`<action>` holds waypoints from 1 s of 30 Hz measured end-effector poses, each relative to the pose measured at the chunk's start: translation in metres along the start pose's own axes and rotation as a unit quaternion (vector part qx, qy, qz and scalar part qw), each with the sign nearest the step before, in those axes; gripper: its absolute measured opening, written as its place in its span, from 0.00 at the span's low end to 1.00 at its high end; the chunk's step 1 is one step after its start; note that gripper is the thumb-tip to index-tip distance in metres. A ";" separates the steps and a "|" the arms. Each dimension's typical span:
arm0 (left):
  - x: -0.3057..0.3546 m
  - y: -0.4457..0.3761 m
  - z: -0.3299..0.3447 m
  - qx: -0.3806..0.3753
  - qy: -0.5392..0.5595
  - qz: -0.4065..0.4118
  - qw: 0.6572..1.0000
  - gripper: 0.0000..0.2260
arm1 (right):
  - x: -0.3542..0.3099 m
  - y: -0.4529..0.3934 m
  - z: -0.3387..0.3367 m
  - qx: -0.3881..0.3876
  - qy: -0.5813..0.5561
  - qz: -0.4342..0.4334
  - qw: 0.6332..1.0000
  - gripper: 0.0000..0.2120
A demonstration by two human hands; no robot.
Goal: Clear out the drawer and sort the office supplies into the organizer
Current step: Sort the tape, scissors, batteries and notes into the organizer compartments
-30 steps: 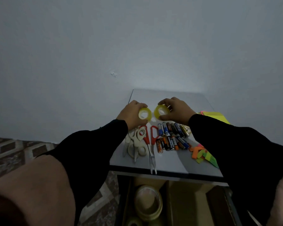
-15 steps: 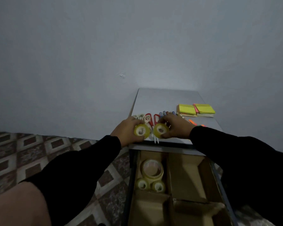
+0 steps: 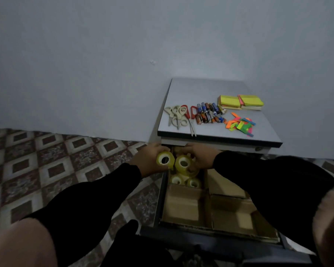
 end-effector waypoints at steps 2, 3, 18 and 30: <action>-0.006 0.001 0.004 -0.003 -0.003 -0.002 1.000 0.23 | -0.001 -0.004 0.013 -0.025 0.015 -0.003 1.000 0.30; -0.009 0.002 0.006 -0.007 -0.005 -0.005 1.000 0.23 | 0.000 -0.007 0.021 -0.037 0.019 -0.002 0.999 0.30; -0.057 -0.012 0.033 -0.024 0.015 -0.055 0.998 0.25 | 0.014 -0.038 0.074 -0.080 -0.007 0.001 0.997 0.29; -0.066 -0.019 0.029 -0.012 0.026 -0.048 0.998 0.24 | 0.018 -0.050 0.092 -0.090 -0.017 -0.010 0.996 0.27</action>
Point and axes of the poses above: each hand's wrist, its own y-axis away from the middle knuckle, its own z-axis out of the palm, x = y × z, the point moved 5 cm from there along -y, towards the middle knuckle, and after that the axes turned 6 degrees about -z, right-handed, at the moved point
